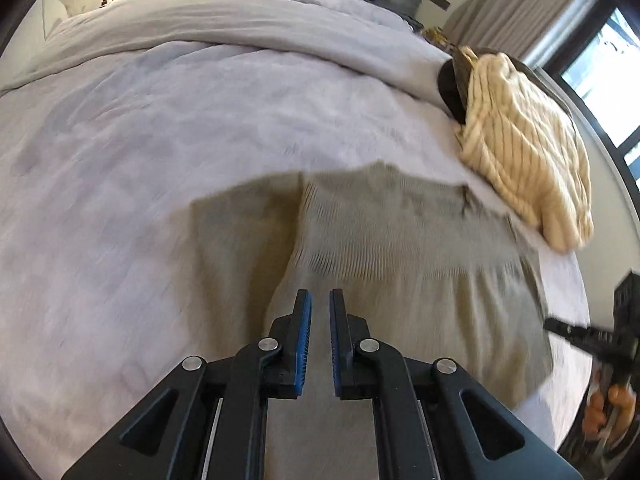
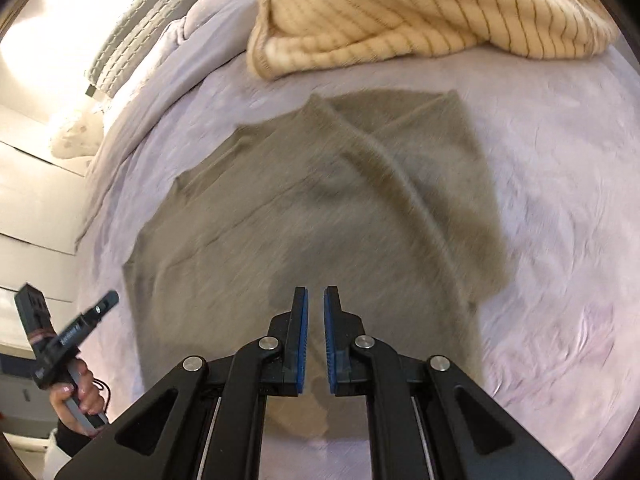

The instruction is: Fold small clothes

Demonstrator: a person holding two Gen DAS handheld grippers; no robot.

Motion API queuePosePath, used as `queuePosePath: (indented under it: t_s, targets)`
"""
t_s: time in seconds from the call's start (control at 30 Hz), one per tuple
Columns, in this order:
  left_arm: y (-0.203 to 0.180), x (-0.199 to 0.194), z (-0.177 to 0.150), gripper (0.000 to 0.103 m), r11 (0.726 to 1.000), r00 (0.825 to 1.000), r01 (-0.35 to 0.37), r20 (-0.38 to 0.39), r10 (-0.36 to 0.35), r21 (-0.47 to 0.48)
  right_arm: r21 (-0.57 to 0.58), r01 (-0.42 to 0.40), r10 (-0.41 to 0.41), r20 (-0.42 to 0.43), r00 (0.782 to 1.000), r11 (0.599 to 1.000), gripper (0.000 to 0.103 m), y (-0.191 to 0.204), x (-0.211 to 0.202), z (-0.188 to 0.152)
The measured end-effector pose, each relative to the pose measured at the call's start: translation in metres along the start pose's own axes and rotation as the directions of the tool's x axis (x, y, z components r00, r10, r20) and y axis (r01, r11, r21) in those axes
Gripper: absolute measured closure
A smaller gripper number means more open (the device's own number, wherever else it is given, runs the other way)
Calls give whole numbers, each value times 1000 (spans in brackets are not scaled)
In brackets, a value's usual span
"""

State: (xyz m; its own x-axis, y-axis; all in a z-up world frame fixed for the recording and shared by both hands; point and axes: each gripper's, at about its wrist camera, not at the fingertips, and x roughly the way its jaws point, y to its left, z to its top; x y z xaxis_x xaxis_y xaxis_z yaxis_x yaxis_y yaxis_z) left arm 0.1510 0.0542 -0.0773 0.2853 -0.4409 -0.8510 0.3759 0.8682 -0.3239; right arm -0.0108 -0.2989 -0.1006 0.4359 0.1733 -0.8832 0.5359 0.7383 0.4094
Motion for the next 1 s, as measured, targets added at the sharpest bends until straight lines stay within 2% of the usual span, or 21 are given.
queuePosePath:
  t_s: [0.07, 0.13, 0.2, 0.23, 0.27, 0.33, 0.4, 0.5, 0.57, 0.77, 1.0]
  targets:
    - [0, 16, 7, 94, 1000, 1000, -29, -6, 29, -11, 2, 16, -16, -4, 1000, 1000, 94, -11, 5, 1]
    - [6, 39, 11, 94, 996, 996, -88, -35, 86, -34, 2, 53, -53, -17, 998, 999, 94, -19, 17, 3]
    - [19, 53, 9, 94, 988, 989, -141, -55, 137, -58, 24, 51, -50, -25, 998, 998, 99, -37, 27, 6]
    - [26, 56, 7, 94, 987, 988, -146, -61, 142, -71, 34, 42, -41, -21, 999, 999, 100, -40, 28, 7]
    - [35, 56, 7, 93, 989, 993, -103, -64, 97, -107, 46, 36, -36, -12, 999, 998, 101, -44, 27, 6]
    - [45, 53, 7, 93, 986, 996, -68, -70, 58, -151, 61, 50, -50, 7, 999, 997, 102, -53, 19, 8]
    - [44, 48, 8, 93, 987, 995, -86, -70, 77, -133, 81, 70, -72, 21, 997, 994, 101, -55, 13, 9]
    - [38, 40, 7, 93, 985, 986, -154, -69, 149, -78, 88, 89, -92, 31, 995, 992, 99, -50, 4, 9]
    - [38, 35, 4, 93, 986, 987, -149, -73, 144, -75, 83, 92, -95, 37, 995, 992, 96, -46, -1, 8]
    - [35, 13, -13, 93, 984, 984, -167, -79, 162, -64, 65, 9, -9, 9, 1000, 998, 96, -23, -15, -12]
    - [31, 1, -43, 93, 971, 967, -229, -134, 219, -69, 12, -77, 78, -97, 992, 997, 96, 20, 2, -49]
